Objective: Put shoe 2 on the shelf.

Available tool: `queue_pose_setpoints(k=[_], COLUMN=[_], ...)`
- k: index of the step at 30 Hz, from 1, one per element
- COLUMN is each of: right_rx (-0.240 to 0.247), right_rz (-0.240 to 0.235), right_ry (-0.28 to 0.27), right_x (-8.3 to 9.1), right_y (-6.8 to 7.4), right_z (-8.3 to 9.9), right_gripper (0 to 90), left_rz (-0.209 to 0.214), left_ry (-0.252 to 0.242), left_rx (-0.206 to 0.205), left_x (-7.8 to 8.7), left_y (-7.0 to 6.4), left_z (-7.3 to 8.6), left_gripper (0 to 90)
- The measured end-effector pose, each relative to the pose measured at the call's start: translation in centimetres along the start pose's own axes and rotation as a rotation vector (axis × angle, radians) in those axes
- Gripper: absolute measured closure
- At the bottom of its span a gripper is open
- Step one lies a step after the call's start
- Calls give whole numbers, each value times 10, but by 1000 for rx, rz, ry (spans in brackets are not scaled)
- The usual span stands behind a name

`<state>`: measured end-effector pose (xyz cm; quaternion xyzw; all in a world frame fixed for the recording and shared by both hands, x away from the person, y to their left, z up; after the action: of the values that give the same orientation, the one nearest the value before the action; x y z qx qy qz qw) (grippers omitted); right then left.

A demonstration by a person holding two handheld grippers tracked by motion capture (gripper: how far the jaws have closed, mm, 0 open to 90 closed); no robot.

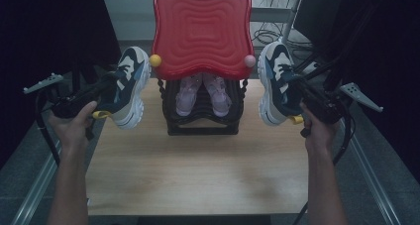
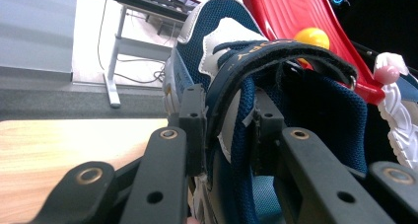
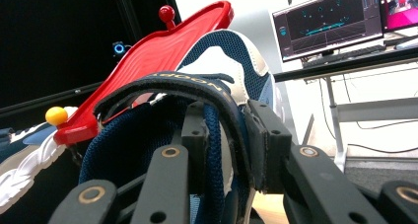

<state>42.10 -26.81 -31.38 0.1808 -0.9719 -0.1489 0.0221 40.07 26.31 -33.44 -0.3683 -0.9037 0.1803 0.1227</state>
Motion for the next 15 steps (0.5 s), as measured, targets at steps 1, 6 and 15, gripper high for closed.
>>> queue_pose_setpoints(k=[1, 6, 15], right_rx=[-1, 0, -2], right_rz=[-2, -4, -9], right_ry=[-2, -14, -37], right_x=[0, -1, 0], right_y=[0, 3, 7], right_z=[-1, -9, -25], right_gripper=[713, 713, 713], left_rz=[-2, -4, 2], left_ry=[-4, -29, -69], left_rx=[-1, 4, -3], left_x=[0, 3, 9], left_y=[0, 2, -4], left_z=[-2, -11, -31], left_gripper=[731, 731, 731])
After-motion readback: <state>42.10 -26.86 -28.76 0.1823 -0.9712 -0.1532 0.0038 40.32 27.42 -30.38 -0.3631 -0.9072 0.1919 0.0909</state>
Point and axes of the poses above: each handheld gripper's, and its own axes: x roughly backward along the jaws, z roughly out of its underside, y roughly to its left, the point moved 9 cm from there along -x, roughly forward along the jaws, and after that the axes turned 13 degrees about z, right-handed, at the moved point
